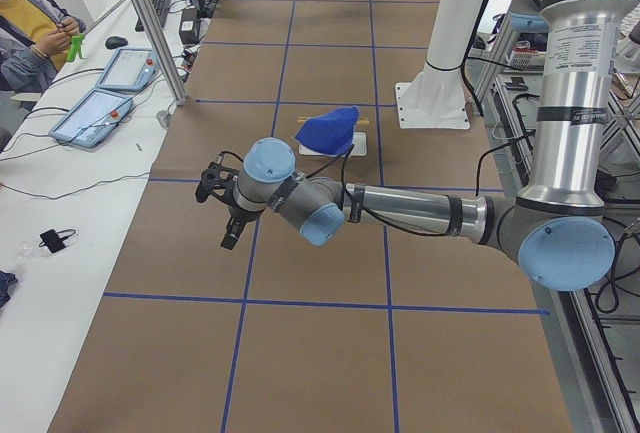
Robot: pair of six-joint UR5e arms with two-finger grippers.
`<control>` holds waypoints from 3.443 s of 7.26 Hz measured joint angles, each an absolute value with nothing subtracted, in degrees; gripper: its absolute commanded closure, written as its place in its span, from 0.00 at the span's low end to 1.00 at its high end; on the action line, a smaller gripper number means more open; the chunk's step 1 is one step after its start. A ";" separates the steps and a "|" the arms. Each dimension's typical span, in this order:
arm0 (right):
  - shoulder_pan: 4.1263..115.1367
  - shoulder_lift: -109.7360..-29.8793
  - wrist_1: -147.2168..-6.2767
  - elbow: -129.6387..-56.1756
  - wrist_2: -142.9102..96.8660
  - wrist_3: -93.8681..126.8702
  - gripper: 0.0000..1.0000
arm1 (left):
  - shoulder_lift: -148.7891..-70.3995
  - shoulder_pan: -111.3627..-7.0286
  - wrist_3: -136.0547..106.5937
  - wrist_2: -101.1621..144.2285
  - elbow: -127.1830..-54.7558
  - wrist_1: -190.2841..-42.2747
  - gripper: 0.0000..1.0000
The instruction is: Hang towel on rack
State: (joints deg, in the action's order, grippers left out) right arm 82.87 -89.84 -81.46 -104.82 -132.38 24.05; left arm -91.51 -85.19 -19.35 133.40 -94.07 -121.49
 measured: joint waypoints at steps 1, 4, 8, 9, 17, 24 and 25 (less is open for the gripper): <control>84.24 -90.43 -81.70 -104.03 -133.73 20.94 0.00 | -91.51 -85.25 -16.54 133.48 -95.01 -115.85 0.01; 85.62 -93.91 -81.95 -102.95 -134.51 12.09 0.00 | -91.58 -85.40 -6.22 133.02 -98.76 -98.07 0.01; 85.00 -93.26 -88.67 -102.55 -136.31 6.35 0.00 | -89.77 -85.30 -3.47 133.56 -98.86 -95.43 0.01; 84.41 -92.17 -91.54 -102.19 -136.54 3.81 0.00 | -89.67 -85.28 -3.48 134.28 -98.60 -95.34 0.01; 84.76 -82.49 -107.30 -101.33 -134.70 -6.67 0.00 | -89.00 -85.11 -3.62 136.71 -98.62 -95.00 0.01; 84.77 -81.24 -107.39 -101.26 -134.79 -6.52 0.00 | -89.42 -85.10 -3.72 136.58 -100.60 -94.92 0.01; 84.77 -81.02 -107.40 -101.28 -134.80 -6.38 0.00 | -89.45 -85.06 -3.78 136.56 -100.61 -94.92 0.01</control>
